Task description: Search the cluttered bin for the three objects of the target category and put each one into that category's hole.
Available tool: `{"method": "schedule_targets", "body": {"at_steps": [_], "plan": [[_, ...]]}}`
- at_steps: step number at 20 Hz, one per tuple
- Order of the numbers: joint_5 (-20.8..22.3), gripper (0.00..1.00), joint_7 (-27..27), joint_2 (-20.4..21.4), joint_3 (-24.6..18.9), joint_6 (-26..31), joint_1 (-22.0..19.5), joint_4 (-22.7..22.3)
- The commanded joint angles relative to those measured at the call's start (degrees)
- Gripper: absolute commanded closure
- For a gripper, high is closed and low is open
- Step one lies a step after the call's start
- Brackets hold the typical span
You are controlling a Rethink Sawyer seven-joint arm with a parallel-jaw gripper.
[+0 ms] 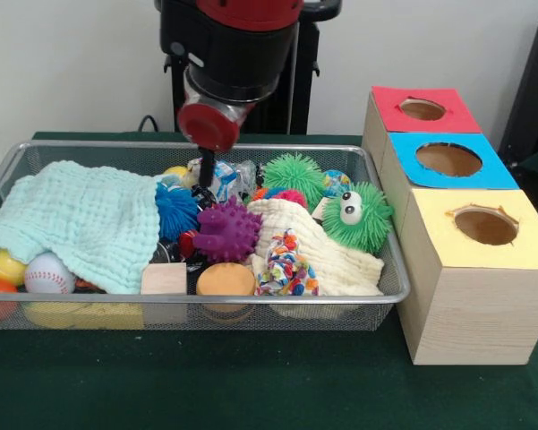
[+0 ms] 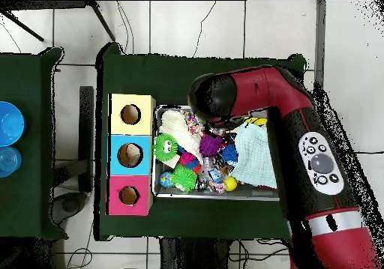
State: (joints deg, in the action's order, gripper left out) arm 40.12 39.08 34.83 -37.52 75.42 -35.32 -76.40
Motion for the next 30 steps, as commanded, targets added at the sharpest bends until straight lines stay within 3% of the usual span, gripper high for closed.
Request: {"method": "schedule_targets", "body": {"at_steps": [1, 8, 14, 21, 26, 30], "plan": [[-0.84, 0.00, -12.49, 2.36, -1.94, -6.16, -5.86, -12.98], [-2.33, 0.00, -9.06, 7.34, -4.08, -9.59, -9.81, -23.31], [-6.36, 0.00, -5.96, 3.53, -8.88, -18.90, -15.34, -29.02], [-6.95, 0.00, -5.22, -2.05, -11.16, -26.08, -18.45, -29.58], [-4.31, 0.00, -5.33, -2.68, -10.74, -28.10, -18.73, -29.41], [-1.25, 0.00, -5.68, -1.98, -8.08, -26.22, -17.17, -27.76]]}}
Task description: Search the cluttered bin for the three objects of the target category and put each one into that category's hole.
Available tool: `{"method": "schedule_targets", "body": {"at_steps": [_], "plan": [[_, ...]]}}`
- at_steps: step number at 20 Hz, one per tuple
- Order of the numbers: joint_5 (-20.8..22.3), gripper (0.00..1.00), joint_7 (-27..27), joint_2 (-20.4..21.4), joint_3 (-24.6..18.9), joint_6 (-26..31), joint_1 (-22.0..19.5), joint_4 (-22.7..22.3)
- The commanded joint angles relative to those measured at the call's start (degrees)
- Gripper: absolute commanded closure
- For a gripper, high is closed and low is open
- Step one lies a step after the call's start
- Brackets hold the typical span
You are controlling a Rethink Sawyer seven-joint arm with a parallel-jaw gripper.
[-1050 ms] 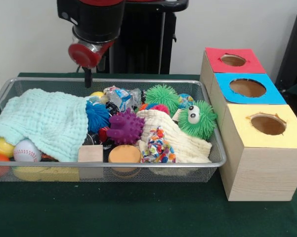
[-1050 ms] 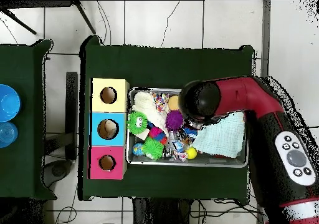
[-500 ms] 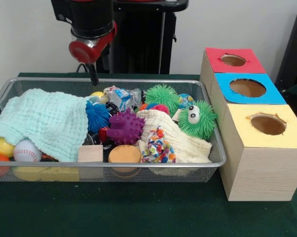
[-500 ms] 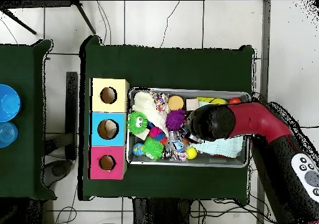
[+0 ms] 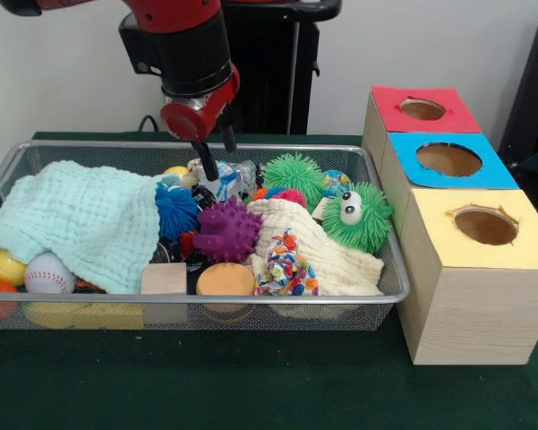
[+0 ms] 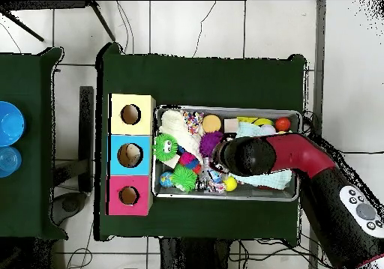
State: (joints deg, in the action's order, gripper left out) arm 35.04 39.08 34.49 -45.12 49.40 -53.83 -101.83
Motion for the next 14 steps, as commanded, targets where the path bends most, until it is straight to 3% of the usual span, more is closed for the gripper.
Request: {"method": "schedule_targets", "body": {"at_steps": [1, 9, 14], "plan": [[5.07, 0.00, -5.84, -1.91, 0.66, 0.63, 1.91, -1.57], [10.94, 0.00, -4.50, -1.05, 4.22, 3.05, 5.51, 0.36], [12.26, 0.00, -3.90, -1.32, 6.04, 4.51, 7.24, 1.10]]}}
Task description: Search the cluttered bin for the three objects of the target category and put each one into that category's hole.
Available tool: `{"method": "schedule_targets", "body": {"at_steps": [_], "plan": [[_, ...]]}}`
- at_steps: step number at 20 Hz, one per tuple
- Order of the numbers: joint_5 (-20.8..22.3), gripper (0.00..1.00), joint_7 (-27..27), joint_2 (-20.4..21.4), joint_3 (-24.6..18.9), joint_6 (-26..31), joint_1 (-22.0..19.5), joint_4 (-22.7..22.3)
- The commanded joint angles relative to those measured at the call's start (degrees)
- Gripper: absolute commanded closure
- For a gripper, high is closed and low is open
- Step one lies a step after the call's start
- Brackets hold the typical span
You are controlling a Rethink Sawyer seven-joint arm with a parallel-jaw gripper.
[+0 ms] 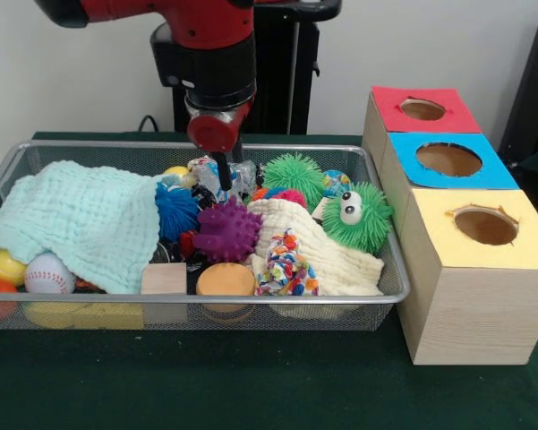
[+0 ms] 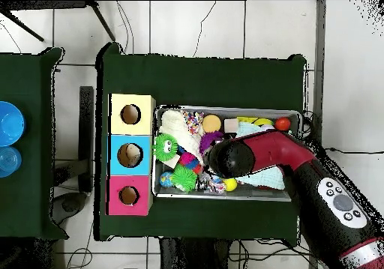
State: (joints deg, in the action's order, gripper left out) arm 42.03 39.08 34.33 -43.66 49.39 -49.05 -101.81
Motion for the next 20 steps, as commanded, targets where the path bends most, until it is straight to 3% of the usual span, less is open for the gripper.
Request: {"method": "schedule_targets", "body": {"at_steps": [1, 8, 15, 20], "plan": [[5.81, 0.00, -3.72, -1.45, 5.20, 4.87, 2.94, 1.41], [9.26, 0.00, -4.85, -0.16, 9.06, 9.58, 6.60, 3.04], [12.49, 0.00, -4.02, -0.91, 12.12, 10.42, 9.63, 3.62], [12.21, 0.00, -3.78, -1.65, 12.69, 9.30, 9.71, 3.00]]}}
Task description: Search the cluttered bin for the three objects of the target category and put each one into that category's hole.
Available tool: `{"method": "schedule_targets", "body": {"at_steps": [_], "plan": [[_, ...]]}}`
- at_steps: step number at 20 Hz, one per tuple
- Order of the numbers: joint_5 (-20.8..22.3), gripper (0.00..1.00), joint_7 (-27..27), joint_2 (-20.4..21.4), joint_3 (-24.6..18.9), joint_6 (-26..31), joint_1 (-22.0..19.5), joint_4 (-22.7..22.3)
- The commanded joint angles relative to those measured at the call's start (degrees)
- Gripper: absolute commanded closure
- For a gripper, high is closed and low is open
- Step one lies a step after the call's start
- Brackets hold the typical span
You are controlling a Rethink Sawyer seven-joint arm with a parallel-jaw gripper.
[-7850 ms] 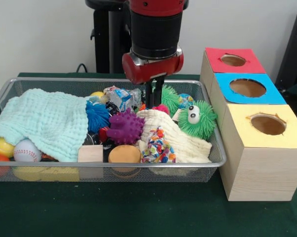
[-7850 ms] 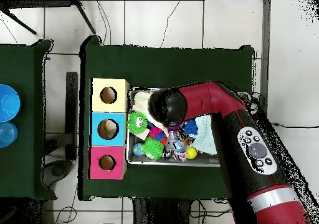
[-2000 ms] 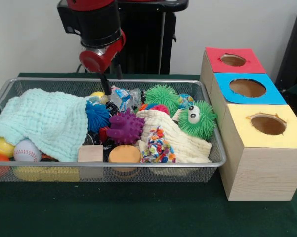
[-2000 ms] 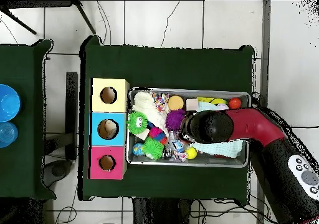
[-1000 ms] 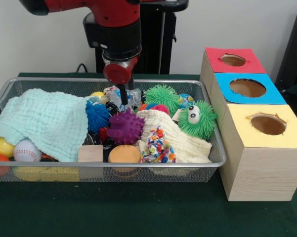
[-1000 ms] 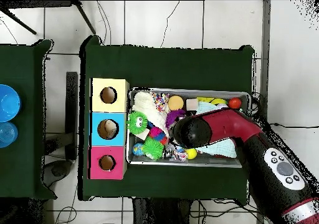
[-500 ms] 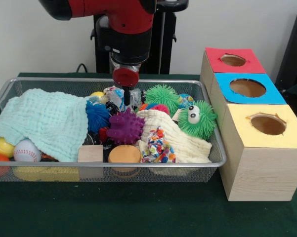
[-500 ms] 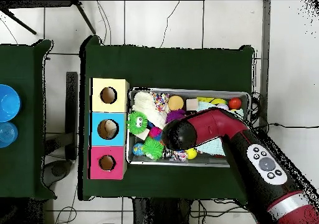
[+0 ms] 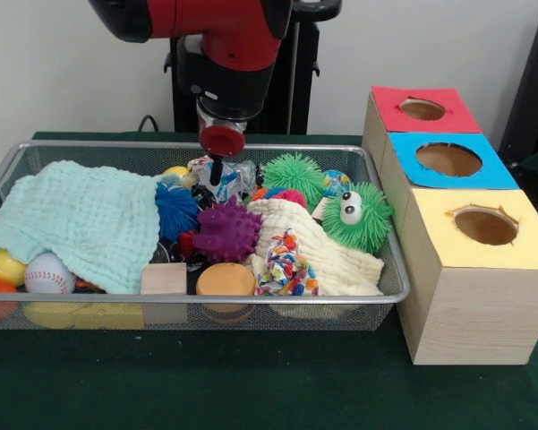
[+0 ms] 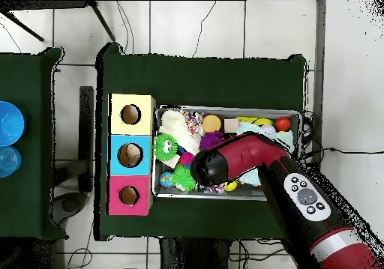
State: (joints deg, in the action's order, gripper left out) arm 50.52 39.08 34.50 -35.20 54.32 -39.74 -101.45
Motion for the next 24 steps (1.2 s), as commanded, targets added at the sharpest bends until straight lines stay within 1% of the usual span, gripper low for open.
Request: {"method": "schedule_targets", "body": {"at_steps": [1, 5, 8, 9, 12, 15, 18, 21, 23, 24], "plan": [[3.98, 0.00, -3.70, -2.72, 4.42, 3.45, 0.08, 2.70], [5.17, 0.00, -2.91, -6.76, 5.44, 0.57, -0.09, 4.04], [5.53, 0.00, -2.86, -8.80, 6.05, -0.44, -0.40, 4.88], [5.46, 0.00, -3.52, -9.39, 5.98, -1.15, -1.31, 4.86], [5.28, 0.00, -3.91, -11.23, 5.94, -2.44, -2.32, 4.93], [4.30, 0.00, -4.86, -13.20, 5.34, -3.68, -3.77, 5.06], [3.98, 0.00, -5.22, -13.81, 5.09, -3.97, -4.35, 5.20], [2.10, 0.00, -3.84, -13.64, 4.00, -4.64, -4.59, 4.38], [1.66, 0.00, -4.18, -13.47, 3.62, -4.41, -4.61, 4.20], [1.59, 1.00, -4.14, -13.40, 3.52, -4.26, -4.60, 4.14]]}}
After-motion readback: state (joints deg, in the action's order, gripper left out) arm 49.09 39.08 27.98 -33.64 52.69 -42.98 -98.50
